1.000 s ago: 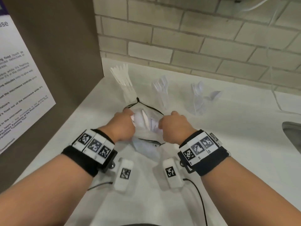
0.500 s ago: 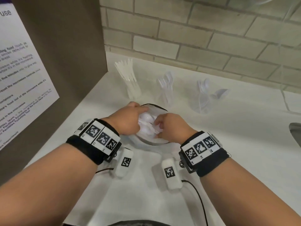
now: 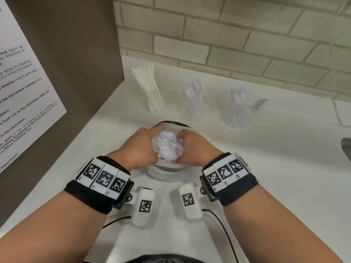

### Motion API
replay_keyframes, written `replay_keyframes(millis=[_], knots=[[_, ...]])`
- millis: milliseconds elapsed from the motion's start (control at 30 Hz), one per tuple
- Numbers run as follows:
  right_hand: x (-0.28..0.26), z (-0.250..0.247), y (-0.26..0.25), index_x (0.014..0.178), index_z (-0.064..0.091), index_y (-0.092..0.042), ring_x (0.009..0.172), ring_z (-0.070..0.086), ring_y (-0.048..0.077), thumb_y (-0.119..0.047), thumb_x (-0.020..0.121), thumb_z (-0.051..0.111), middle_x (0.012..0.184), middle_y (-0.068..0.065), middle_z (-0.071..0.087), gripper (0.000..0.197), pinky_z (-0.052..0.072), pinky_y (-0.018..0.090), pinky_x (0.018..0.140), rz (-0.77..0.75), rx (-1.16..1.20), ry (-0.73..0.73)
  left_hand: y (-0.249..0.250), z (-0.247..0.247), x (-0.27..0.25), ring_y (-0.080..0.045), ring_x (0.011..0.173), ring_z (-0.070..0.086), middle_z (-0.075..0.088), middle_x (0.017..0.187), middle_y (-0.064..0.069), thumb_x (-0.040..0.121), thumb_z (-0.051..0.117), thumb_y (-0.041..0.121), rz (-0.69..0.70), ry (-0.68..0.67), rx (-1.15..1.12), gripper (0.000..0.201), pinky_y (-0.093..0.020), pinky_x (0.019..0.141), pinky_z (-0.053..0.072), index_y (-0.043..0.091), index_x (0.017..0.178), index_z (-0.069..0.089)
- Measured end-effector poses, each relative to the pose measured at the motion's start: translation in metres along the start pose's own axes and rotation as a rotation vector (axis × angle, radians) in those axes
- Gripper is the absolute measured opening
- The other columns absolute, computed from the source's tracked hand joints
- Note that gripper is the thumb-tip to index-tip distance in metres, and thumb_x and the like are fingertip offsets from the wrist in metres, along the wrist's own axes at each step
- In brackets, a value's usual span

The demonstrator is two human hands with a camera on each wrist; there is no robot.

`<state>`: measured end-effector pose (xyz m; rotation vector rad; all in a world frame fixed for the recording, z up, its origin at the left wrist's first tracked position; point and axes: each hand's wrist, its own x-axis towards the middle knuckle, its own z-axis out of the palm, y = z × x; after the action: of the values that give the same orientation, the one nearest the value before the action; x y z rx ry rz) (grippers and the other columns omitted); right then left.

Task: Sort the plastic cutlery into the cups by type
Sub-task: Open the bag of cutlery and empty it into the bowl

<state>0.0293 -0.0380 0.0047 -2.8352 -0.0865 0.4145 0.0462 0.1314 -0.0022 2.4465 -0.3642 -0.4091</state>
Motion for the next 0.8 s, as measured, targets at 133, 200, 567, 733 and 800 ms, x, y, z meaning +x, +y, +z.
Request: replay_keyframes(millis=[133, 200, 567, 733, 800], knots=[[0.000, -0.007, -0.001, 0.110, 0.058, -0.011, 0.102, 0.059, 0.024, -0.039, 0.080, 0.072, 0.107, 0.004, 0.061, 0.044, 0.039, 0.026, 0.075, -0.043, -0.143, 0.001, -0.008, 0.002, -0.002, -0.023, 0.116, 0.050, 0.040, 0.126, -0.002, 0.075, 0.065, 0.012, -0.032, -0.002, 0.027, 0.093, -0.024, 0.093, 0.040, 0.045, 0.148, 0.018], [-0.001, -0.010, -0.002, 0.107, 0.061, -0.009, 0.101, 0.060, 0.024, -0.037, 0.085, 0.066, 0.105, 0.006, 0.063, 0.036, 0.035, 0.026, 0.073, -0.070, -0.211, -0.001, -0.010, -0.001, -0.003, -0.024, 0.116, 0.051, 0.035, 0.135, -0.003, 0.074, 0.067, 0.016, -0.058, 0.010, 0.026, 0.093, -0.025, 0.097, 0.042, 0.049, 0.147, 0.018], [0.009, 0.000, -0.008, 0.114, 0.054, -0.011, 0.093, 0.053, 0.023, -0.039, 0.084, 0.067, 0.099, 0.004, 0.055, 0.043, 0.041, 0.031, 0.076, -0.055, -0.087, -0.052, -0.016, -0.004, -0.001, -0.015, 0.087, 0.058, 0.054, 0.101, 0.008, 0.075, 0.061, -0.001, 0.011, 0.089, -0.125, 0.083, -0.009, 0.064, 0.037, 0.035, 0.145, 0.036], [0.007, 0.004, -0.011, 0.119, 0.050, -0.018, 0.108, 0.055, 0.024, -0.043, 0.081, 0.068, 0.115, 0.001, 0.058, 0.049, 0.045, 0.040, 0.091, -0.070, -0.125, -0.091, -0.017, -0.003, -0.002, -0.011, 0.076, 0.050, 0.052, 0.093, 0.004, 0.075, 0.059, -0.001, 0.010, 0.056, -0.109, 0.087, -0.008, 0.057, 0.035, 0.036, 0.148, 0.029], [0.010, 0.005, -0.012, 0.118, 0.054, -0.015, 0.107, 0.057, 0.025, -0.051, 0.082, 0.065, 0.114, 0.003, 0.060, 0.052, 0.047, 0.038, 0.089, -0.055, -0.119, -0.081, -0.018, -0.003, -0.002, -0.006, 0.070, 0.048, 0.052, 0.097, 0.000, 0.073, 0.059, -0.002, 0.013, 0.089, -0.127, 0.086, -0.008, 0.055, 0.034, 0.037, 0.145, 0.034]])
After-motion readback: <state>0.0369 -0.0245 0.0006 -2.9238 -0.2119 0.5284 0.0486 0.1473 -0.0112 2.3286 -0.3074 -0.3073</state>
